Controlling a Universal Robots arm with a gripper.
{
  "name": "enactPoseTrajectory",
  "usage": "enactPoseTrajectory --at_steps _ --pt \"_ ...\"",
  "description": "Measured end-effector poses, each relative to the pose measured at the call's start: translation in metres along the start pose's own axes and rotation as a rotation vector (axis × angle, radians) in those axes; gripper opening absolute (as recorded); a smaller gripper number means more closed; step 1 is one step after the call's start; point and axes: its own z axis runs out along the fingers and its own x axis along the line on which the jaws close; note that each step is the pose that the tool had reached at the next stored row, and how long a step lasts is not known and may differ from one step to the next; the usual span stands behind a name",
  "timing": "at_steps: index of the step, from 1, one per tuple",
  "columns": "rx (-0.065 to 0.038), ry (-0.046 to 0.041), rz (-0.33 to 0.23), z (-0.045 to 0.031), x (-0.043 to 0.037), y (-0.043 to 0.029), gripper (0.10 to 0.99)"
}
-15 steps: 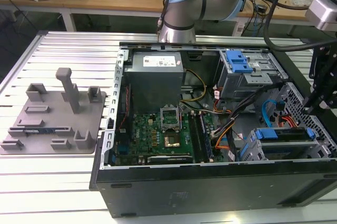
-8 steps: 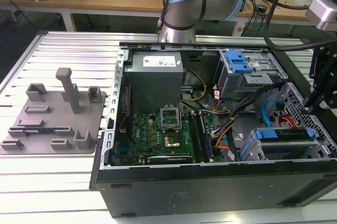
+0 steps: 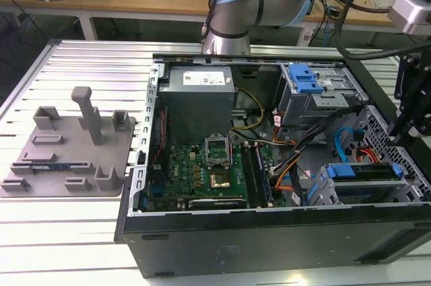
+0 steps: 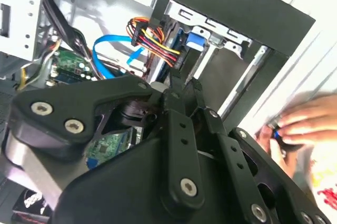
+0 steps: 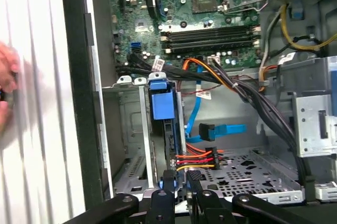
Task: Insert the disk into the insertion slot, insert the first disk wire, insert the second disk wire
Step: 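Insert the second disk wire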
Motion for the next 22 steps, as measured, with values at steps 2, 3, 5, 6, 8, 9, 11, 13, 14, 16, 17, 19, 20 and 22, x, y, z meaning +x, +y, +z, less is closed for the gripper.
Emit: enactPoseTrajectory --at_steps 2,3,5,6,8,9,11,13,14,16,17,19,20,22 --pt "0.006 0.0718 0.0 -0.0008 -0.0128 0.0011 0.239" --pt "0.008 0.0957 0.0 -0.0012 -0.0177 0.0015 0.239" --pt "0.011 0.1353 -0.001 -0.0019 -0.0284 0.0024 0.239" --pt "0.013 0.1569 -0.001 -0.0025 -0.0371 0.0031 0.239" --pt "0.015 0.1774 -0.001 -0.0027 -0.0445 0.0038 0.251" --pt "0.015 0.1802 -0.001 -0.0026 -0.0453 0.0038 0.31" --pt "0.015 0.1864 -0.001 -0.0028 -0.0478 0.004 0.376" --pt "0.015 0.1868 0.002 -0.0022 -0.0528 0.0047 0.376" --pt "0.015 0.1867 0.003 -0.0016 -0.0542 0.0049 0.376" --pt "0.015 0.1915 0.003 0.0024 -0.0613 0.0094 0.376" --pt "0.015 0.1922 0.003 0.0036 -0.0623 0.0128 0.376" --pt "0.015 0.1925 0.003 0.0054 -0.0623 0.0225 0.376" --pt "0.015 0.1926 0.003 0.0062 -0.0619 0.0279 0.376" --pt "0.015 0.1951 0.003 0.0093 -0.0616 0.0336 0.376"
